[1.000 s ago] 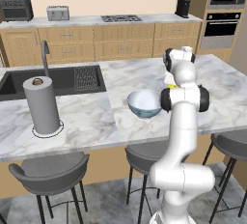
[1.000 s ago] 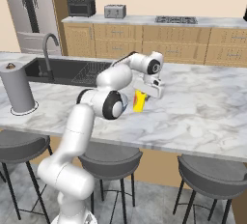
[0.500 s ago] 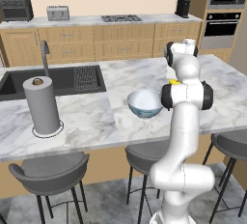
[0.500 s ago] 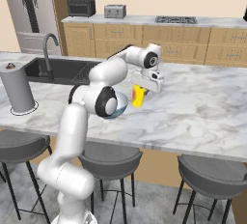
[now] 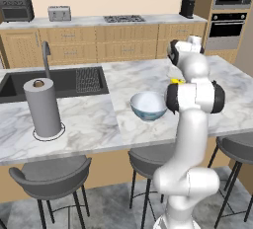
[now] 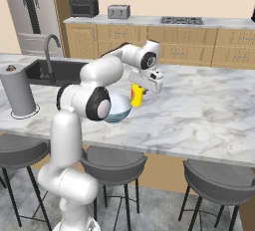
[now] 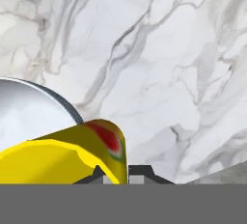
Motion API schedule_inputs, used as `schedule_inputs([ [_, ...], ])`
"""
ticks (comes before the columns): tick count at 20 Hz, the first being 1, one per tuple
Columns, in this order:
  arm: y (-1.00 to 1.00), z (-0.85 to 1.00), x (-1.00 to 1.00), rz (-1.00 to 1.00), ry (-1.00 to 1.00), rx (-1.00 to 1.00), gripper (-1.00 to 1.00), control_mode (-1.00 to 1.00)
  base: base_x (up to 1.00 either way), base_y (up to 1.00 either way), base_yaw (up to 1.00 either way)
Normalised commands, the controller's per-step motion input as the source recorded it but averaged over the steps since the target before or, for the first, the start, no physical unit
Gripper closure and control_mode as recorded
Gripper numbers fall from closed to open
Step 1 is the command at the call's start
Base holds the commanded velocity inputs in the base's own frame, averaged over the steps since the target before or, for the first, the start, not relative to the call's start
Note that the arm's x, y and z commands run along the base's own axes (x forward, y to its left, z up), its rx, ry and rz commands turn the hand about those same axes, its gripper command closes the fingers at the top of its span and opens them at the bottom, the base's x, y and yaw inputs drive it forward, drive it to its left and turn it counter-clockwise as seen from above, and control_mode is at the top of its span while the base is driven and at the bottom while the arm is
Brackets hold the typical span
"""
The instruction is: Place the cup inside the bowl on the dining table and move the bowl to any counter.
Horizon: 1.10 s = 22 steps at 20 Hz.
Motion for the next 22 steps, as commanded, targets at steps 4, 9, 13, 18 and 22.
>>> schedule_inputs([
  [4,0.26,0.00,0.00,0.01,-0.22,0.00,1.00,-1.00,0.00,0.00,0.00],
  [9,0.33,0.00,0.00,0.00,-0.13,-0.02,1.00,-1.00,0.00,0.00,0.00],
  [13,0.43,0.01,0.00,0.00,-0.01,-0.05,1.00,-1.00,0.00,0.00,0.00],
  [18,0.34,0.07,0.00,0.00,0.00,-0.02,1.00,-1.00,0.00,0.00,0.00],
  [22,0.23,0.05,0.15,0.00,0.00,0.00,1.00,-1.00,0.00,0.00,0.00],
])
